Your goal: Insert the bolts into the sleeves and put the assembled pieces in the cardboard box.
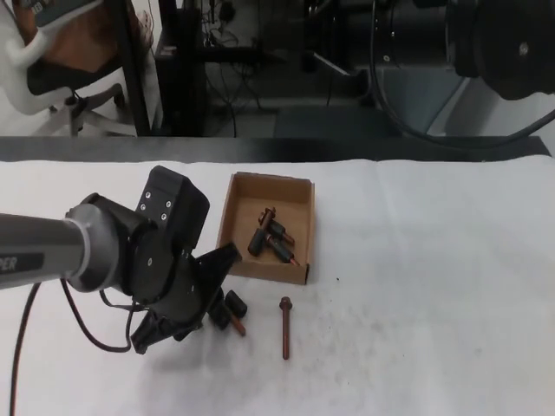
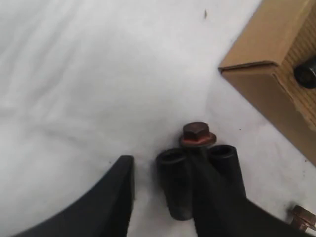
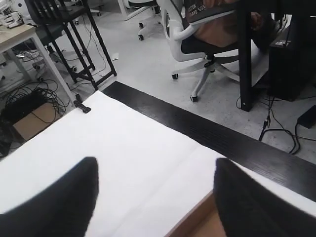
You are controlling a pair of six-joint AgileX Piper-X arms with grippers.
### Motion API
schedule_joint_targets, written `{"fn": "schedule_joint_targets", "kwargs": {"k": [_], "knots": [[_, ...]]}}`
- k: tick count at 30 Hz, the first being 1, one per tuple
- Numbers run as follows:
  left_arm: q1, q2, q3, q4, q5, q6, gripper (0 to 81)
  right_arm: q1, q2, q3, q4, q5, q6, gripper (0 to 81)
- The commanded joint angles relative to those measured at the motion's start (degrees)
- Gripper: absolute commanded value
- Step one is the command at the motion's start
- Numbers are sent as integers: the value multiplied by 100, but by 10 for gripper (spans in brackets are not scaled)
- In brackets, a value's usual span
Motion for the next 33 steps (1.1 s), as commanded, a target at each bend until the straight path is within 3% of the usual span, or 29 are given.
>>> {"fn": "schedule_joint_targets", "kwargs": {"k": [1,12,13,15,17,21,27,33], "knots": [[-4,117,10,120,150,21,351,-1,-93,-23,-69,-23,33,617],[-4,353,10,468,435,-112,343,-1,-93,-23,-69,-23,33,617],[-4,353,10,618,433,-112,304,-1,-93,-23,-69,-23,33,617],[-4,353,10,895,424,-31,83,-1,-93,-23,-15,-23,33,617],[-4,338,10,939,437,366,14,-1,-93,-23,235,-23,-60,617],[-75,85,10,599,290,1203,18,-1,-93,147,978,158,-260,617],[-168,-1064,141,185,-332,2964,18,83,42,444,2649,1074,-35,617],[-527,-2556,1220,-1403,-465,4421,18,504,595,643,2747,1144,612,617]]}}
